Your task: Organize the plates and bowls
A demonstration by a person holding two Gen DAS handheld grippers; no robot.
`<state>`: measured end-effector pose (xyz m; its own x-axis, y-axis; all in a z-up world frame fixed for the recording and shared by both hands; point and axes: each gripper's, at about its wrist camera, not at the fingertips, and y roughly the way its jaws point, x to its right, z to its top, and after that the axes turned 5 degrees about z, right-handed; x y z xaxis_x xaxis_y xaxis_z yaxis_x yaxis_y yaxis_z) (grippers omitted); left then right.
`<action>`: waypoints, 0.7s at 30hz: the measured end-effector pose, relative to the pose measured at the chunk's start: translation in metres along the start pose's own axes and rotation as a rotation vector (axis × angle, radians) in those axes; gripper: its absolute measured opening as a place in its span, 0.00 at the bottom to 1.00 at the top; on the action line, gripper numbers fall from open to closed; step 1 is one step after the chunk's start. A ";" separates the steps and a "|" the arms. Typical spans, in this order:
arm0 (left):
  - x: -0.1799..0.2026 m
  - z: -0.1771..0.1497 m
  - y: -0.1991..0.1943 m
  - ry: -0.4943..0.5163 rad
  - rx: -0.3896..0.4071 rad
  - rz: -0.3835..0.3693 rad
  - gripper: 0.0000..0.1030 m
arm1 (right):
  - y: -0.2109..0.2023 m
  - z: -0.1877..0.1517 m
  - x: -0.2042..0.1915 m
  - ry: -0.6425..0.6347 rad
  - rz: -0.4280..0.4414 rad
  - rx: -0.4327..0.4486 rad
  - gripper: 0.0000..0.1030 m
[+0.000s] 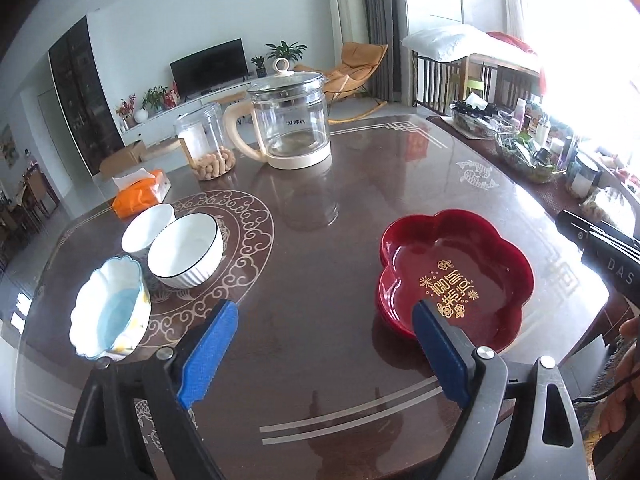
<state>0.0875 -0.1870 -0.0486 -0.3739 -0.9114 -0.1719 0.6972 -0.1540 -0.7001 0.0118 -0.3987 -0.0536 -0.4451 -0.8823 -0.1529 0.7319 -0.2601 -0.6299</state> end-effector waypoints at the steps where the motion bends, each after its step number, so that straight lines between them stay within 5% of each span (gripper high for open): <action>1: 0.000 -0.003 0.000 0.001 -0.001 -0.001 0.86 | -0.003 -0.005 -0.003 -0.003 0.003 0.003 0.70; 21: -0.042 -0.066 -0.007 -0.118 -0.030 -0.038 0.86 | -0.039 -0.082 -0.060 -0.178 0.083 0.041 0.72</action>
<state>0.0583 -0.1231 -0.0823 -0.3238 -0.9440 -0.0637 0.6649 -0.1791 -0.7251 -0.0326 -0.3029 -0.0822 -0.2864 -0.9560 -0.0634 0.7840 -0.1958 -0.5890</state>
